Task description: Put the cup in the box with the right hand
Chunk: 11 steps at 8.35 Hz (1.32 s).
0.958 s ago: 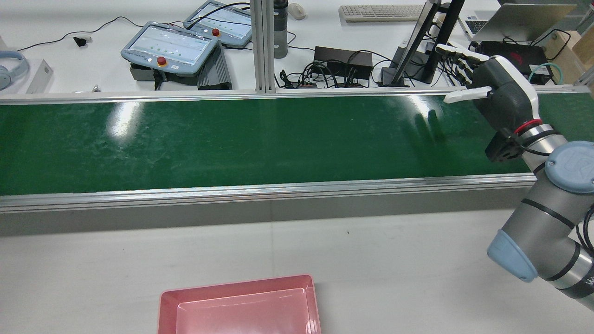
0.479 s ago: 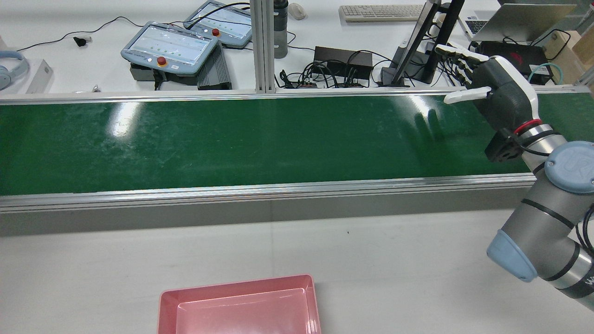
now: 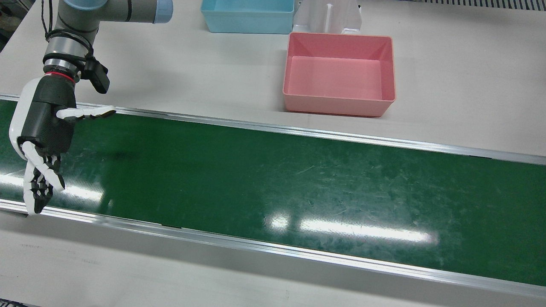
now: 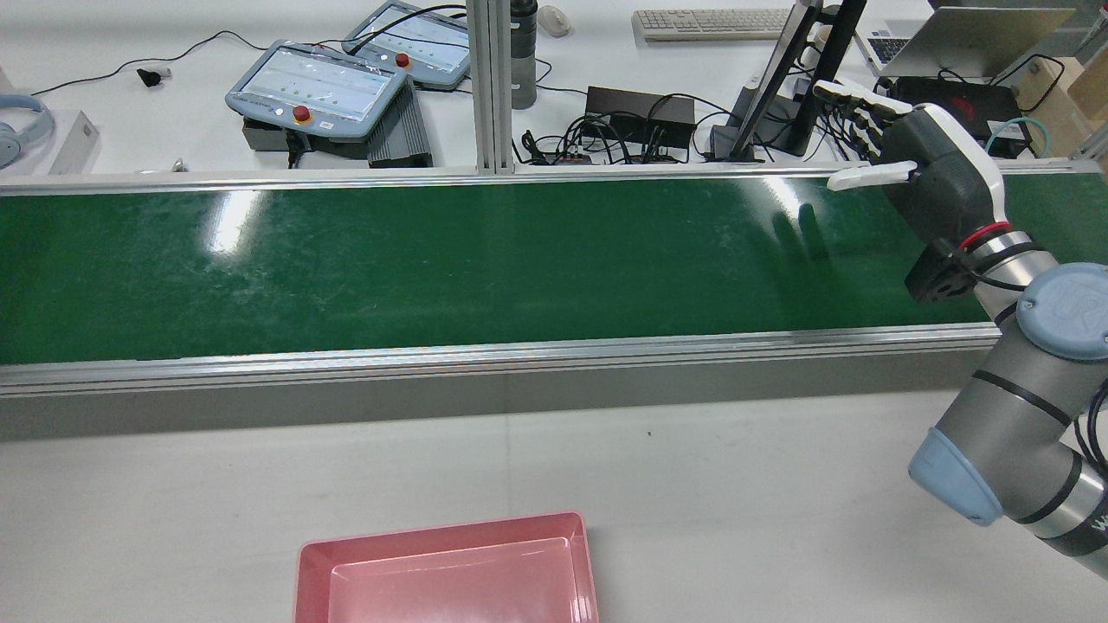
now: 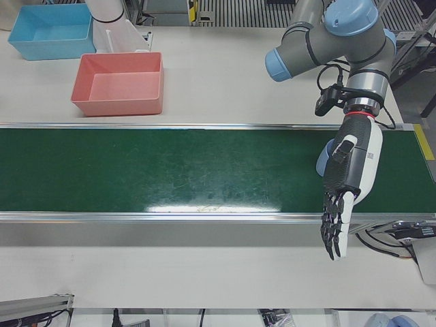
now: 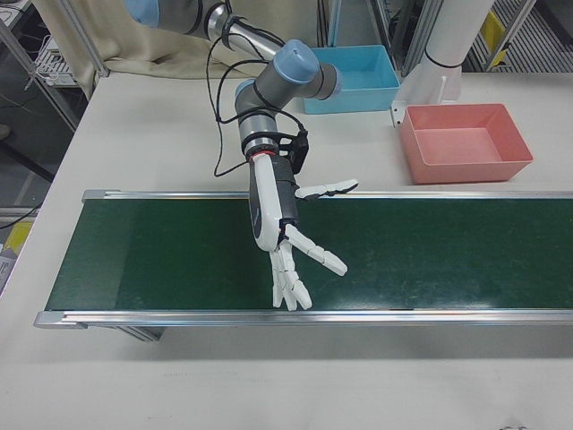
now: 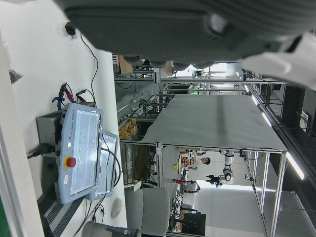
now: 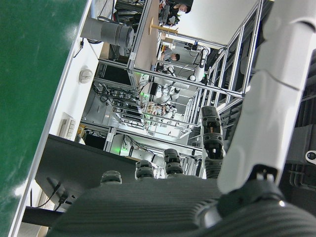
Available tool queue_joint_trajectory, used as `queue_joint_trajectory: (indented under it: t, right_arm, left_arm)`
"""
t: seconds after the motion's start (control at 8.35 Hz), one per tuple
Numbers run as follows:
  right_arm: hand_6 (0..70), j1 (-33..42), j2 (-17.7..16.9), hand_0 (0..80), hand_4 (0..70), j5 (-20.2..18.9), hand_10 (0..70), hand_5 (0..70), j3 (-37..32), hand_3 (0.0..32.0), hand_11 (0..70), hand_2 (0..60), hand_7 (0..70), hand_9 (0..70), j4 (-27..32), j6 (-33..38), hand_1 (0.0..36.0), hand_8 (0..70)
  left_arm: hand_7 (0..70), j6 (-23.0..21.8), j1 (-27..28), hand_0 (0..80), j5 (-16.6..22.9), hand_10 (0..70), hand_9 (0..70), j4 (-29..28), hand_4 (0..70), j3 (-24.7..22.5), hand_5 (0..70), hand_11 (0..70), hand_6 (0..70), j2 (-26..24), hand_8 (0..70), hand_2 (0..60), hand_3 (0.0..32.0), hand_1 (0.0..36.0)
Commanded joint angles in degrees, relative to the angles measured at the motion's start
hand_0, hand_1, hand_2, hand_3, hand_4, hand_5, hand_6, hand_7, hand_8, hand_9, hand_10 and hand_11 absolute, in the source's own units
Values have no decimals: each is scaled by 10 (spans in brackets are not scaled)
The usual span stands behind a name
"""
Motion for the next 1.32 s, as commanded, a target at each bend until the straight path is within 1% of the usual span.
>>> queue_joint_trajectory:
  t: [0.0, 0.12, 0.24, 0.36, 0.48, 0.6, 0.72, 0.84, 0.96, 1.08, 1.2]
  right_arm:
    - [52, -1, 0, 582, 145, 0, 0, 57, -1, 0, 15, 0, 154, 70, 0, 2, 128, 24]
    - [71, -1, 0, 566, 161, 1, 6, 55, -2, 0, 28, 0, 261, 101, 0, 3, 143, 34]
    - [91, 0, 0, 584, 228, 1, 12, 55, -2, 0, 35, 0, 365, 143, 0, 3, 110, 54]
    - [96, -1, 0, 593, 250, 1, 19, 55, -2, 0, 45, 0, 385, 160, 0, 4, 95, 63]
    - [117, -1, 1, 591, 231, 1, 45, 63, -2, 0, 83, 0, 470, 235, 1, 4, 96, 110]
    - [153, -1, 1, 588, 222, 1, 101, 75, -2, 0, 163, 0, 606, 372, 1, 4, 96, 195]
    - [175, -1, 1, 579, 209, 1, 131, 83, -2, 0, 207, 0, 692, 447, 1, 4, 104, 247]
    - [190, -1, 1, 573, 194, 1, 163, 89, -2, 0, 252, 0, 700, 497, 1, 4, 111, 284]
    - [202, -1, 1, 554, 152, 1, 261, 104, -2, 0, 393, 0, 700, 562, 1, 4, 132, 344]
    - [193, -1, 1, 586, 206, 1, 283, 105, -2, 0, 423, 0, 679, 525, 1, 4, 88, 319]
    - [188, 0, 1, 576, 184, 1, 269, 103, -1, 0, 406, 0, 660, 509, 1, 4, 106, 306]
  left_arm:
    - [0, 0, 0, 0, 0, 0, 0, 0, 0, 0, 0, 0, 0, 0, 0, 0, 0, 0]
    - [0, 0, 0, 0, 0, 0, 0, 0, 0, 0, 0, 0, 0, 0, 0, 0, 0, 0]
    - [0, 0, 0, 0, 0, 0, 0, 0, 0, 0, 0, 0, 0, 0, 0, 0, 0, 0]
    - [0, 0, 0, 0, 0, 0, 0, 0, 0, 0, 0, 0, 0, 0, 0, 0, 0, 0]
    - [0, 0, 1, 0, 0, 0, 0, 0, 0, 0, 0, 0, 0, 0, 0, 0, 0, 0]
    - [0, 0, 1, 0, 0, 0, 0, 0, 0, 0, 0, 0, 0, 0, 0, 0, 0, 0]
    - [0, 0, 0, 0, 0, 0, 0, 0, 0, 0, 0, 0, 0, 0, 0, 0, 0, 0]
    - [0, 0, 0, 0, 0, 0, 0, 0, 0, 0, 0, 0, 0, 0, 0, 0, 0, 0]
    - [0, 0, 0, 0, 0, 0, 0, 0, 0, 0, 0, 0, 0, 0, 0, 0, 0, 0]
    - [0, 0, 0, 0, 0, 0, 0, 0, 0, 0, 0, 0, 0, 0, 0, 0, 0, 0]
    - [0, 0, 1, 0, 0, 0, 0, 0, 0, 0, 0, 0, 0, 0, 0, 0, 0, 0]
